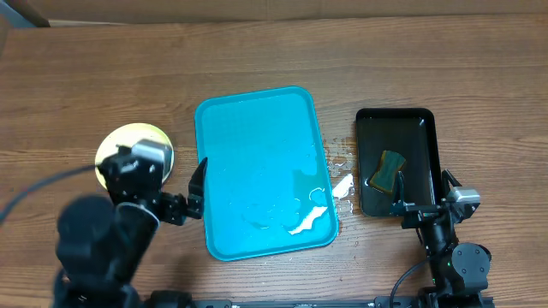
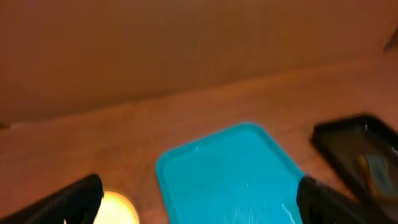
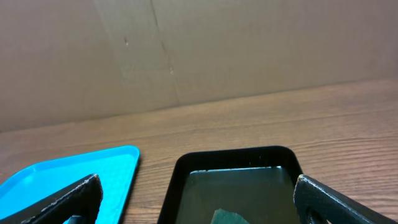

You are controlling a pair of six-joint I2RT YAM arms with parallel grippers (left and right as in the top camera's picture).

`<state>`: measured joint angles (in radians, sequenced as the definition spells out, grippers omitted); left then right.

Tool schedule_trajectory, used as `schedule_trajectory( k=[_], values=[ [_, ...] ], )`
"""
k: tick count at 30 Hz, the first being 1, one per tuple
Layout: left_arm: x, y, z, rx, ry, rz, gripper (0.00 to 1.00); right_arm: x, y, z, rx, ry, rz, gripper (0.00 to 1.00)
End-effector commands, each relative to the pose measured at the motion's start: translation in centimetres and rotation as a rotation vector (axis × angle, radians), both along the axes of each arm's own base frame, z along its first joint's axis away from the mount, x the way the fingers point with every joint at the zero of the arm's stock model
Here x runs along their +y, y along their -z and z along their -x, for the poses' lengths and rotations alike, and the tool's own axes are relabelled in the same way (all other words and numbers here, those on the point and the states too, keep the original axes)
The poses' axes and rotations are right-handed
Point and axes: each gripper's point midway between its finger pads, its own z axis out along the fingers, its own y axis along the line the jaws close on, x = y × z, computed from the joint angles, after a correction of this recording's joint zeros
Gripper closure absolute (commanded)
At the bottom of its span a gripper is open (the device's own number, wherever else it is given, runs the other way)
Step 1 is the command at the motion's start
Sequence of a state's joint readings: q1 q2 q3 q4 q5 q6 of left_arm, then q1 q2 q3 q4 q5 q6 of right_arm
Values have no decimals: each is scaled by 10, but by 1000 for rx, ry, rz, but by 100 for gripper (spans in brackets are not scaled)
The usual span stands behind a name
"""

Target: Clean dirty plates on tray and stack at the side

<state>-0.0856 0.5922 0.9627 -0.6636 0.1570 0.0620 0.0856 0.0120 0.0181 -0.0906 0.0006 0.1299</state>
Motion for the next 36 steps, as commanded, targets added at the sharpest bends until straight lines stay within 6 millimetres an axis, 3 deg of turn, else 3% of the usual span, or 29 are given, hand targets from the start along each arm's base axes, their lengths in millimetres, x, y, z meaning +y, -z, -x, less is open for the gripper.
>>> schedule_trajectory(
  k=[1, 8, 17, 26, 32, 36],
  values=[
    [2, 26, 4, -55, -34, 89, 0, 0, 2, 0, -2, 2, 3, 0],
    [13, 62, 10, -259, -83, 131, 0, 0, 2, 0, -2, 2, 3, 0],
    [23, 97, 7, -363, -138, 140, 0, 0, 2, 0, -2, 2, 3, 0],
    [24, 139, -7, -357, -153, 138, 0, 0, 2, 0, -2, 1, 3, 0],
    [24, 146, -7, -328, -154, 133, 0, 0, 2, 0, -2, 2, 3, 0],
    [24, 174, -7, -217, -159, 115, 0, 0, 2, 0, -2, 2, 3, 0]
  ],
)
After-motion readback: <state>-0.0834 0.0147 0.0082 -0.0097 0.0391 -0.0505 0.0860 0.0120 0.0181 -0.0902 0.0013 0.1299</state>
